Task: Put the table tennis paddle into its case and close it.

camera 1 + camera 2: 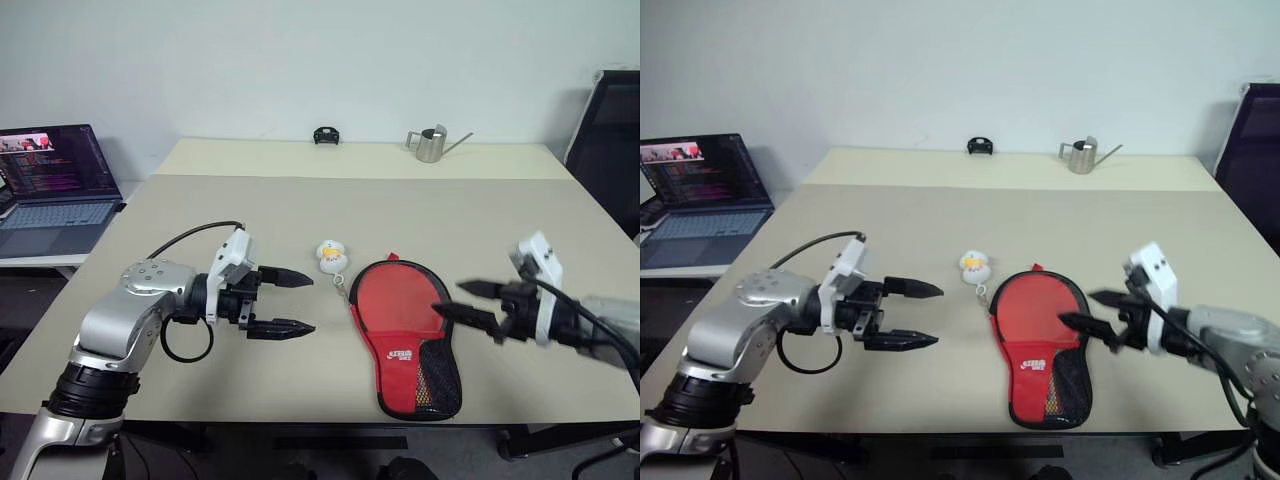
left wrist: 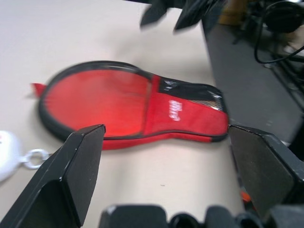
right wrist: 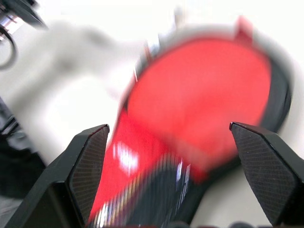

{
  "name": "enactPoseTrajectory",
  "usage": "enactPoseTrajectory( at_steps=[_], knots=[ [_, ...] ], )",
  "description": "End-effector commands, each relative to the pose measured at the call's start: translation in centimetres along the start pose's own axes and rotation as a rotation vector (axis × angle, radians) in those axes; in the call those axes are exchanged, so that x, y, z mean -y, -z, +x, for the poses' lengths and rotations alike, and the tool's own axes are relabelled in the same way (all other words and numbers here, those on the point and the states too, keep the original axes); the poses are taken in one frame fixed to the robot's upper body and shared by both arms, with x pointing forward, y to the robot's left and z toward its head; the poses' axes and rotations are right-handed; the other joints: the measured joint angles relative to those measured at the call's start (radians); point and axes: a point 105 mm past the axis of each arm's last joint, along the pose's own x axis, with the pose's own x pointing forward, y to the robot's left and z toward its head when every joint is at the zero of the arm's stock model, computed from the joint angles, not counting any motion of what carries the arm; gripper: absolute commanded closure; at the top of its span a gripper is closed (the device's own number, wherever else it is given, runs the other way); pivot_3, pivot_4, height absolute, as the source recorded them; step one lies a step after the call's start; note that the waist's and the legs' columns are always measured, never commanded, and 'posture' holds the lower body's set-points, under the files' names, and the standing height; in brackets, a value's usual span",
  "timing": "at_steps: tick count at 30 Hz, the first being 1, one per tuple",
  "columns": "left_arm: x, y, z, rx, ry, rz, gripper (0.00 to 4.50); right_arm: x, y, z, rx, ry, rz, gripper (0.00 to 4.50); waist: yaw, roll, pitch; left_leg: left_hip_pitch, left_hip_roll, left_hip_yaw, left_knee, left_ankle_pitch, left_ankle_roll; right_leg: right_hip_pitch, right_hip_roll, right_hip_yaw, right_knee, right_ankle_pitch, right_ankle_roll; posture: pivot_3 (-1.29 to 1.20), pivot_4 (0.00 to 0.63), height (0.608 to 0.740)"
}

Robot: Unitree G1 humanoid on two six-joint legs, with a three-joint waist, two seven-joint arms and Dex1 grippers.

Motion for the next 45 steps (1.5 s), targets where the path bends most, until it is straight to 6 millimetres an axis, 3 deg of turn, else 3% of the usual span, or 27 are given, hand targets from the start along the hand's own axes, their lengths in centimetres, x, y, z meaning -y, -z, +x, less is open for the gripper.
enactPoseTrajectory(
  at_steps=[1, 4, 8, 11, 19, 26, 33, 39, 45],
  knots=[
    [-1.4, -1.0, -1.0, 0.047, -0.112, 0.037, 0.0, -0.9, -0.6, 1.7, 0.046, -0.054, -0.144, 0.04, 0.001, 0.0, 0.0, 0.0, 0.0, 0.0, 0.0, 0.0, 0.0, 0.0, 0.0, 0.0, 0.0, 0.0, 0.0, 0.0, 0.15, 0.74],
    [-2.4, -0.9, -1.3, 0.049, -0.187, 0.037, 0.0, -1.5, 0.3, 3.7, 0.041, -0.126, -0.232, 0.04, 0.002, 0.0, 0.0, -0.002, -0.001, 0.0, 0.0, 0.0, 0.0, -0.001, -0.001, 0.0, -0.002, 0.0, 0.0, 0.0, 0.15, 0.74],
    [-3.4, -0.4, -1.8, 0.009, -0.259, 0.048, 0.0, -1.6, 1.8, 6.0, 0.002, -0.194, -0.226, 0.04, 0.002, -0.001, 0.0, -0.002, -0.001, 0.0, 0.001, 0.0, 0.0, -0.001, -0.001, 0.0, -0.002, 0.0, 0.0, 0.0, 0.15, 0.74],
    [-4.5, 0.2, -2.4, -0.025, -0.337, 0.041, 0.0, -0.1, 3.1, 8.0, -0.017, -0.166, -0.215, 0.04, 0.001, -0.001, 0.0, -0.001, -0.001, 0.0, 0.001, 0.0, 0.0, -0.001, -0.001, 0.0, -0.001, 0.0, 0.0, 0.0, 0.15, 0.74],
    [-7.6, 1.0, -2.2, -0.028, -0.5, -0.005, 0.0, 1.8, 5.8, 9.6, -0.051, -0.119, -0.178, 0.04, 0.005, 0.0, 0.0, -0.002, -0.001, 0.0, 0.001, 0.0, -0.001, -0.002, -0.001, 0.0, -0.001, 0.0, 0.0, 0.0, 0.15, 0.74],
    [-9.9, 0.9, -0.2, -0.022, -0.509, -0.032, 0.0, 2.0, 6.4, 10.0, -0.054, -0.098, -0.151, 0.04, 0.004, 0.0, 0.0, -0.002, -0.001, 0.0, 0.001, 0.001, -0.001, -0.002, -0.001, 0.0, 0.0, 0.0, 0.0, 0.0, 0.15, 0.74],
    [-13.8, 1.3, 3.1, -0.031, -0.568, -0.046, 0.0, 1.7, 6.8, 10.5, -0.051, -0.092, -0.134, 0.04, 0.004, -0.001, 0.0, -0.002, -0.002, 0.0, 0.002, 0.001, -0.002, -0.002, -0.001, 0.0, 0.001, 0.0, 0.0, 0.0, 0.15, 0.74],
    [-14.7, 1.8, 6.7, -0.051, -0.529, -0.084, 0.0, 1.2, 7.1, 10.8, -0.051, -0.102, -0.127, 0.04, 0.002, -0.001, 0.0, -0.003, -0.003, 0.001, 0.002, 0.002, -0.004, -0.003, -0.001, -0.001, 0.0, 0.0, 0.0, 0.0, 0.15, 0.74],
    [-14.4, 3.5, 8.3, -0.11, -0.494, -0.133, 0.0, 1.1, 7.1, 10.9, -0.048, -0.093, -0.126, 0.04, -0.002, -0.001, 0.0, -0.003, -0.003, 0.001, 0.002, 0.002, -0.004, -0.003, -0.001, 0.0, 0.002, 0.0, 0.0, 0.0, 0.15, 0.74]
  ],
)
